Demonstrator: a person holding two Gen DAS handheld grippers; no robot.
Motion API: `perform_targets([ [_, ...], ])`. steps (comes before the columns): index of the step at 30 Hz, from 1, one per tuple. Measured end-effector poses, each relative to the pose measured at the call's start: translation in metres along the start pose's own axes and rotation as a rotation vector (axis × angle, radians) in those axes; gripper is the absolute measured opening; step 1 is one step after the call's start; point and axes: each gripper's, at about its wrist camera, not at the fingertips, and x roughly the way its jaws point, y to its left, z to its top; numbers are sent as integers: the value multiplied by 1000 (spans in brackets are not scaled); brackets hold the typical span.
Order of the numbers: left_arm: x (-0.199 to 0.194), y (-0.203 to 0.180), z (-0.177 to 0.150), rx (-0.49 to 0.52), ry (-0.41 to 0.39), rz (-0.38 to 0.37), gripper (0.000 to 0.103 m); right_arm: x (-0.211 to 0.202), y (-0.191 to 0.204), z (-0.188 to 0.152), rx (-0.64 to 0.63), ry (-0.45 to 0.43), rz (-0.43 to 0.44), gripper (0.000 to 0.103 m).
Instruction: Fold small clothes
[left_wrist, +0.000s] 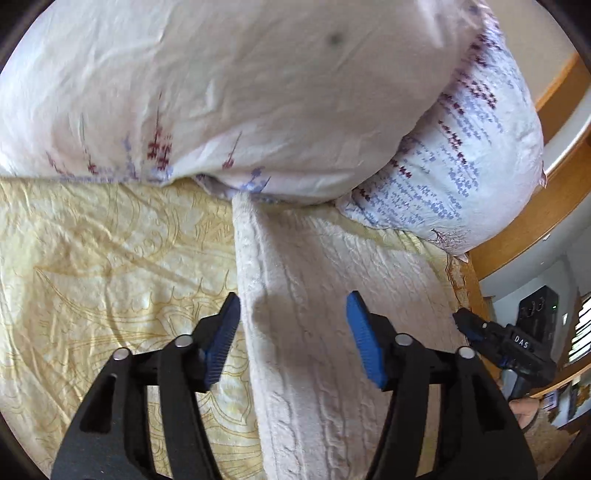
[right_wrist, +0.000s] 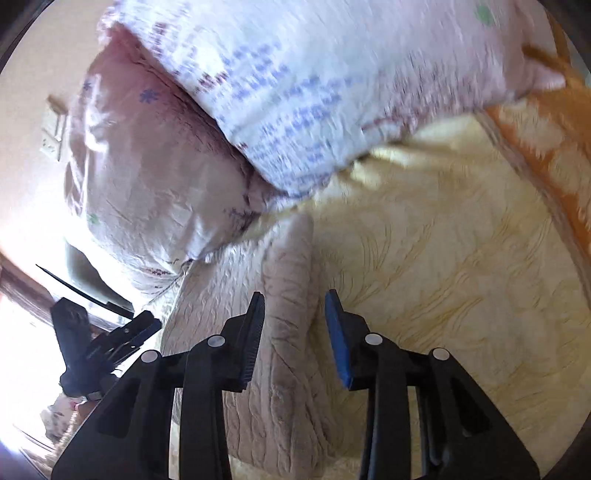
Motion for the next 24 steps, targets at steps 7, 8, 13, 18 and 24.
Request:
perform_targets([
  [7, 4, -66, -26, 218, 24, -63, 85, 14, 41, -21, -300, 104, -10, 35],
  [8, 12, -73, -28, 229, 45, -56, 85, 11, 34, -24, -300, 121, -13, 35],
  [13, 32, -75, -40, 255, 95, -21, 85, 29, 30, -35, -334, 189, -108, 33],
  [18, 52, -86, -47, 351, 124, 87, 85, 31, 30, -38, -345, 187, -115, 33],
  [24, 52, -90, -48, 368, 114, 115, 88, 25, 30, -40, -348, 175, -105, 34],
])
